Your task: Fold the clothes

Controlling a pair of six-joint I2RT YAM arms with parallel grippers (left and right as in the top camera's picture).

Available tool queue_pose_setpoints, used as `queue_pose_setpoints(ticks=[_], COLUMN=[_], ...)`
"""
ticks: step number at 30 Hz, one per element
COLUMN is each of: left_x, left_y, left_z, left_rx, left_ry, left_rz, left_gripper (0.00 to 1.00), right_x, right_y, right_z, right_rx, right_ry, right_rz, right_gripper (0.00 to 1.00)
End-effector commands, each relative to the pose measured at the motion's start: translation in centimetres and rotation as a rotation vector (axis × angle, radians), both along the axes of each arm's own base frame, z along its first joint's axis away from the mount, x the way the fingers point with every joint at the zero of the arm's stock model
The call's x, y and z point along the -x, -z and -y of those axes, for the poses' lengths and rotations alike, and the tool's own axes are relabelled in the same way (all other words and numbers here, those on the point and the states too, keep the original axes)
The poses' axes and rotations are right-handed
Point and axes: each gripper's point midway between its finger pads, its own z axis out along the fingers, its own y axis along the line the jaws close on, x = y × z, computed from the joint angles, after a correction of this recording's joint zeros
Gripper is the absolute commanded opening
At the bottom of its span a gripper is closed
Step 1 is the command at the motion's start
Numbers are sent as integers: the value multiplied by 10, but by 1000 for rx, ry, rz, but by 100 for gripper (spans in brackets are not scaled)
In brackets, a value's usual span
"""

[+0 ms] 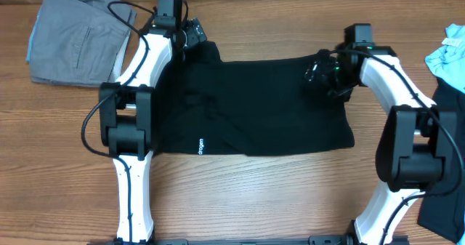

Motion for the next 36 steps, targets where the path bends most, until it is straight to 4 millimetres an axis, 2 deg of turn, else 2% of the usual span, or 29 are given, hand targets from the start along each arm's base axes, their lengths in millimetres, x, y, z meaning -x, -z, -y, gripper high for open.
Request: queue_pose_setpoints(ticks=[1,3,7,8,10,12,13,16,20,22,24,25,26,28,32,36], left_x=[-1,-2,-4,-5,-5,-4,-3,-1,4,9,11,12,13,15,21,21], left_y=[22,23,25,25,25,26,27,28,31,35,36,36,37,38,41,41], left_z=[0,0,-2,-3,-3,-3,-5,-10,-14,-14,-15,-14,-14,-14,-14,-14], left_rx=[15,15,3,-1,-5,-7,-17,-43,-63,-66,-68,-68,-69,-70,-75,-74], left_ry=[-22,-22,-26,-24,-23,-24,-30,-40,-47,-46,-46,-45,-44,-43,-42,-42], left_rz=[-32,-28,-20,-17,-17,-20,-27,-35,-56,-81,-92,-97,-100,-110,-135,-136], left_gripper=[94,91,71,56,37,24,7,4,4,4,4,4,4,4,4,4], right_x=[-4,-7,-10,-10,-10,-11,-12,-24,-49,-75,-92,-101,-103,-112,-123,-123], right_y=[-1,-1,-2,-2,-2,-2,-3,-6,-23,-58,-84,-93,-94,-87,-37,-1], right_z=[-3,-1,0,0,0,0,0,6,18,29,32,34,36,40,38,43], right_rx=[80,102,101,101,101,100,101,117,113,125,136,147,154,173,188,256], right_ry=[-22,-16,-12,-12,-12,-12,-12,3,35,36,34,42,47,54,11,-7], right_rz=[18,29,42,42,41,44,51,99,199,294,366,393,398,395,344,292], right_gripper=[96,96,97,97,97,97,98,97,97,97,98,98,98,99,99,98])
